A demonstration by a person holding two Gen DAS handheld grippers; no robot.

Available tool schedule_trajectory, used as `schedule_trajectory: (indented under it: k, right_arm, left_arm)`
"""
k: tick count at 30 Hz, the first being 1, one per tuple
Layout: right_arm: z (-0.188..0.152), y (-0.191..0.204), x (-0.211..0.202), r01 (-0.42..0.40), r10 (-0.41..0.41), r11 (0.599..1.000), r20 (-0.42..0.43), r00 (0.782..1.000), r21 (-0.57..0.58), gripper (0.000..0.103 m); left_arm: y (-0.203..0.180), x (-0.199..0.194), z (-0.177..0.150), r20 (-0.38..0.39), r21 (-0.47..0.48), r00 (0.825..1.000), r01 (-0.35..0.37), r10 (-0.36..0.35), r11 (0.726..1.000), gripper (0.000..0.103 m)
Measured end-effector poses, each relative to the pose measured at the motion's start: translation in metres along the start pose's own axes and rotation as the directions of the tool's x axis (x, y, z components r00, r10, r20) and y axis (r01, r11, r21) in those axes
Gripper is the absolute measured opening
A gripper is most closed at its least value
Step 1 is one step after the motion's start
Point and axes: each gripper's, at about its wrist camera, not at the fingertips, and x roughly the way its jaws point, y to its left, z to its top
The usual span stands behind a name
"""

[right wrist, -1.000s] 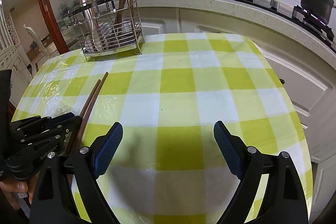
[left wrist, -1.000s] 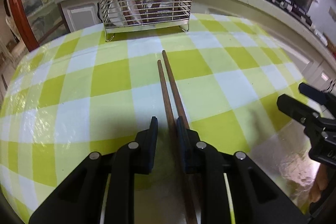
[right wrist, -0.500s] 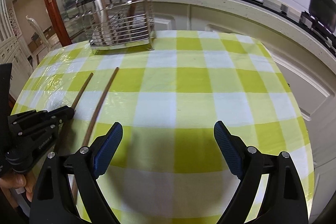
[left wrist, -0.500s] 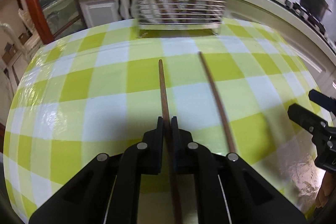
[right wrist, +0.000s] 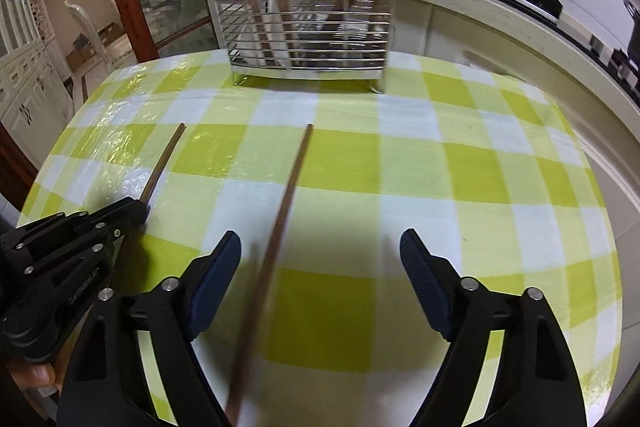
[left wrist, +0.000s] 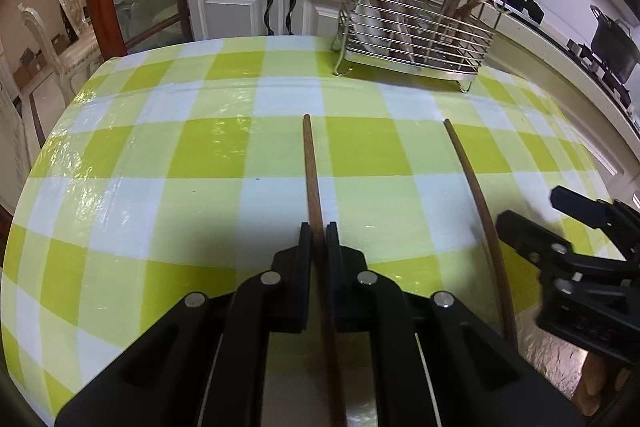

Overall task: Organize utensils
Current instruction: 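Grasp another wooden chopstick with the right tool, then lift both chopsticks upright and carry them over the wire rack with both tools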

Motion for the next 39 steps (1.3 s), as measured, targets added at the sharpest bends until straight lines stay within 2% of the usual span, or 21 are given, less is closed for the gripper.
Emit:
schedule_trajectory:
  k: [3,7,9,11,14,22,28,39]
  right_arm:
    - [0.000,0.007,0.011,0.017,-0.017,1.000,-0.028,0.999,-0.018,0.053]
    - [-0.002,0.012,0.016,0.021,-0.023,0.999,-0.030,0.999,-0.044,0.043]
    - [-0.003,0.015,0.015,0.002,-0.004,0.998,-0.026,1.000,-0.067,0.028]
    - [-0.004,0.018,0.014,-0.026,0.023,0.996,-0.028,0.999,-0.086,0.019]
    - [-0.007,0.016,0.012,-0.044,0.041,0.993,-0.029,0.999,-0.107,0.012]
    - [-0.014,-0.026,0.005,-0.070,0.067,0.995,-0.052,0.996,-0.074,0.010]
    - [-0.016,-0.063,0.003,-0.027,0.026,1.000,-0.067,0.997,-0.010,0.010]
    - [-0.011,-0.073,0.008,-0.016,0.020,0.999,-0.075,0.997,0.046,0.011]
  left_arm:
    - [0.001,0.000,0.000,0.003,-0.003,1.000,0.007,-0.007,1.000,0.007]
    - [0.002,0.000,-0.001,0.007,-0.006,1.000,0.014,-0.014,1.000,0.007]
    - [0.002,0.000,-0.001,0.007,-0.008,1.000,0.015,-0.015,1.000,0.007]
    - [0.002,0.000,-0.001,0.006,-0.008,1.000,0.018,-0.018,1.000,0.007]
    - [-0.001,0.000,-0.001,0.005,-0.005,1.000,0.018,-0.018,1.000,0.007]
    - [-0.012,0.000,-0.002,0.001,0.010,1.000,0.014,-0.014,1.000,0.007]
    - [-0.014,0.002,0.001,-0.015,0.009,1.000,0.014,-0.013,1.000,0.007]
    - [-0.016,0.007,0.008,-0.043,0.048,0.999,0.016,-0.014,0.999,0.010]
